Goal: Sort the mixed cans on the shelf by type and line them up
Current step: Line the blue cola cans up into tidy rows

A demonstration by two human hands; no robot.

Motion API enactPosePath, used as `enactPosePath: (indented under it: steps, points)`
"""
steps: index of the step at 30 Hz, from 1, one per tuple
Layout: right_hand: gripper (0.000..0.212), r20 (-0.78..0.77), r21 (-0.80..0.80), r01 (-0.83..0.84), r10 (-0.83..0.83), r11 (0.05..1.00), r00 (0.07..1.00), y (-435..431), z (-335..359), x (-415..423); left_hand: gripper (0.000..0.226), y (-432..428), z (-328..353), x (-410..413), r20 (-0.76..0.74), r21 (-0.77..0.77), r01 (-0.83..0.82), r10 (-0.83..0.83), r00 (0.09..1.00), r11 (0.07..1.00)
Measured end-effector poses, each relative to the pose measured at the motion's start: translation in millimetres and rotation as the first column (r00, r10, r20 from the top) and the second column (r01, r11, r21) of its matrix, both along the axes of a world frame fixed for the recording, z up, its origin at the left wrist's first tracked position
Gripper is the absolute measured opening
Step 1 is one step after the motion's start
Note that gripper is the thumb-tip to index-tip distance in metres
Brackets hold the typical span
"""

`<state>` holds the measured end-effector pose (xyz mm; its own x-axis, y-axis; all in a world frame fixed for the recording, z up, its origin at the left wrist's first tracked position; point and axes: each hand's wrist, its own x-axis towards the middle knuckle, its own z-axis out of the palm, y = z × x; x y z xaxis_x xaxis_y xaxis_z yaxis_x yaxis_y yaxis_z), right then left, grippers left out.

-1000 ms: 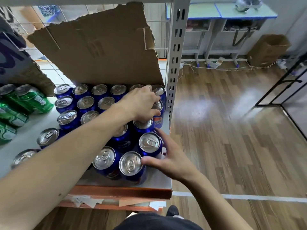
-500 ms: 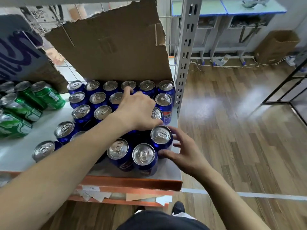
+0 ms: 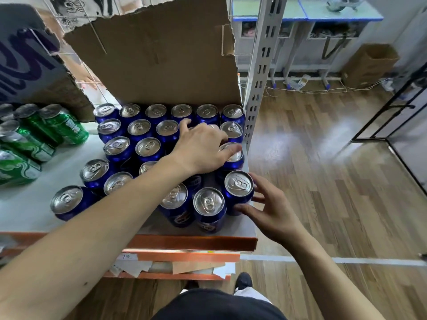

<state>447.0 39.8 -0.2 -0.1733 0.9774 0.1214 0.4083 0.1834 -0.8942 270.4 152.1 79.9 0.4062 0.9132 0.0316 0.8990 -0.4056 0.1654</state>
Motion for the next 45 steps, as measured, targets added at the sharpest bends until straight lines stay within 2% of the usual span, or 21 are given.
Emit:
enactPosePath:
  steps: [4,6,7,10,12,15,19,25,30,33,36,37,39,41,42,45]
  points:
    - [0.063,-0.018,-0.017,0.015,-0.015,1.000,1.000,3.2,1.9,-6.1,0.054,-26.1,6.8,-36.9,0.181,0.106,-0.008,-0.012,0.983,0.994]
    - [0.065,-0.048,-0.044,0.027,-0.029,0.999,0.998,5.7,2.5,-9.9,0.057,-46.7,6.9,-59.1,0.198,0.051,0.058,-0.067,0.978,0.997]
    - [0.065,-0.048,-0.056,0.029,-0.032,0.998,0.998,6.1,1.8,-11.4,0.062,-57.0,6.2,-68.6,0.171,0.015,0.102,-0.104,0.980,0.995]
    - [0.064,-0.054,-0.090,0.049,-0.054,0.995,0.997,4.0,-0.1,-14.3,0.088,-78.6,-2.7,-82.1,-0.029,-0.019,0.229,-0.229,0.973,0.973]
    - [0.066,-0.066,-0.090,0.083,-0.089,0.993,0.994,2.5,-0.3,-16.3,0.095,-86.0,-11.9,-79.8,-0.075,-0.009,0.283,-0.283,0.956,0.959]
    - [0.071,-0.052,-0.058,0.133,-0.136,0.989,0.989,-1.4,0.4,-20.9,0.084,-90.8,-27.2,-76.5,-0.035,0.108,0.339,-0.338,0.941,0.934]
    - [0.065,-0.067,-0.051,0.154,-0.157,0.987,0.985,-5.2,2.2,-27.0,0.080,-92.2,-34.0,-84.0,-0.055,0.219,0.365,-0.361,0.931,0.905]
    - [0.061,-0.088,-0.108,0.141,-0.151,0.984,0.985,-2.8,-0.4,-35.5,0.081,-89.2,-27.5,-98.3,-0.138,0.205,0.325,-0.302,0.943,0.923]
    - [0.065,-0.065,-0.165,0.159,-0.171,0.973,0.983,-5.6,5.5,-40.2,0.077,-84.0,-30.7,-96.7,-0.198,0.176,0.228,-0.192,0.961,0.958]
    - [0.064,0.068,-0.096,0.201,-0.195,0.975,0.978,-15.7,10.5,-38.3,0.073,-84.5,-32.4,-93.5,-0.207,0.190,0.216,-0.176,0.962,0.958]
    - [0.050,0.117,0.172,0.351,-0.373,0.921,0.921,-11.9,41.9,-34.4,0.076,-84.7,-29.4,-97.8,-0.156,0.189,0.207,-0.179,0.971,0.960]
    - [0.044,0.153,0.251,0.373,-0.417,0.893,0.896,-2.2,55.7,-35.3,0.077,-84.5,-27.8,-99.7,-0.106,0.187,0.208,-0.191,0.976,0.960]
    - [0.033,0.299,0.330,0.315,-0.415,0.890,0.859,28.1,79.2,-42.1,0.075,-79.8,-20.3,-101.7,0.060,0.173,0.177,-0.190,0.980,0.969]
    - [0.033,0.490,0.276,0.161,-0.283,0.948,0.825,65.9,92.5,-54.5,0.070,-66.7,-9.3,-101.1,0.165,0.116,0.087,-0.106,0.981,0.989]
    - [0.038,0.593,0.214,0.079,-0.193,0.974,0.782,83.5,96.3,-62.3,0.067,-56.6,-5.4,-100.8,0.149,0.081,0.043,-0.055,0.987,0.996]
    - [0.060,0.840,0.052,-0.083,0.001,0.995,0.543,125.0,99.1,-84.3,0.063,-27.3,-1.4,-98.9,0.021,-0.024,-0.019,0.020,1.000,1.000]
